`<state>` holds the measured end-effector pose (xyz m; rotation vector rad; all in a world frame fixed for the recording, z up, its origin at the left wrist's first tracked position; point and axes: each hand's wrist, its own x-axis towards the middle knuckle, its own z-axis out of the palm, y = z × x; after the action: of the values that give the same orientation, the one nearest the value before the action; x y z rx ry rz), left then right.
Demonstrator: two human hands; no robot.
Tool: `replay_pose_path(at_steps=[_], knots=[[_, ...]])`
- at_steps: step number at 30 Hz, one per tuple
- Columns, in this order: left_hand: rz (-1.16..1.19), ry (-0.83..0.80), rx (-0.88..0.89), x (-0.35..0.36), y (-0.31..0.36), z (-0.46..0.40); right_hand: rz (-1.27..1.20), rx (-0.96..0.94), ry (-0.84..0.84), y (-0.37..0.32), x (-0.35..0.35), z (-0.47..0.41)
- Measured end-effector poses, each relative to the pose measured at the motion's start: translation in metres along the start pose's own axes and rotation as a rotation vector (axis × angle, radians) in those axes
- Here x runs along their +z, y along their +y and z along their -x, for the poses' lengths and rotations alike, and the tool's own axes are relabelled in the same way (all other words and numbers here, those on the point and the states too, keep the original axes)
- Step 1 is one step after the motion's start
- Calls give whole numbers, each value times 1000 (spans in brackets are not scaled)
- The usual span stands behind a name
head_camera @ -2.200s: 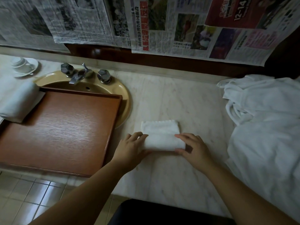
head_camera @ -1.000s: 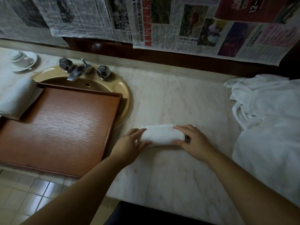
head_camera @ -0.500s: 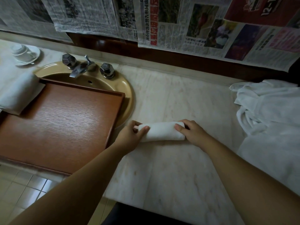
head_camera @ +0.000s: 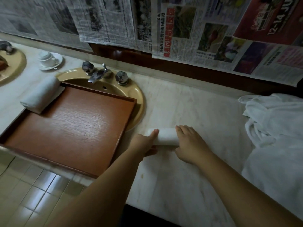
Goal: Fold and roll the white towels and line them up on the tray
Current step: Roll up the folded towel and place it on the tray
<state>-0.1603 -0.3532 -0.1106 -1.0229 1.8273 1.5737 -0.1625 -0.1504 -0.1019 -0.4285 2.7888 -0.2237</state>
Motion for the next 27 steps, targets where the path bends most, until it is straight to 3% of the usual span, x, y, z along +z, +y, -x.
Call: replay_pose_path(at_steps=[9,15,19,23,27], knots=[[175,175,28,22,8,0,93,55,6,-12,18,-2],[117,175,11,36,5,17,105,86,135,-37,61,51],[227,202,-21,29,-9,31,78,23,273,-41,70,83],[314,212,124,23,-7,57,45,8,407,-50,55,104],[266,161,379,-7,21,92,-238,-64,279,-65,16,112]])
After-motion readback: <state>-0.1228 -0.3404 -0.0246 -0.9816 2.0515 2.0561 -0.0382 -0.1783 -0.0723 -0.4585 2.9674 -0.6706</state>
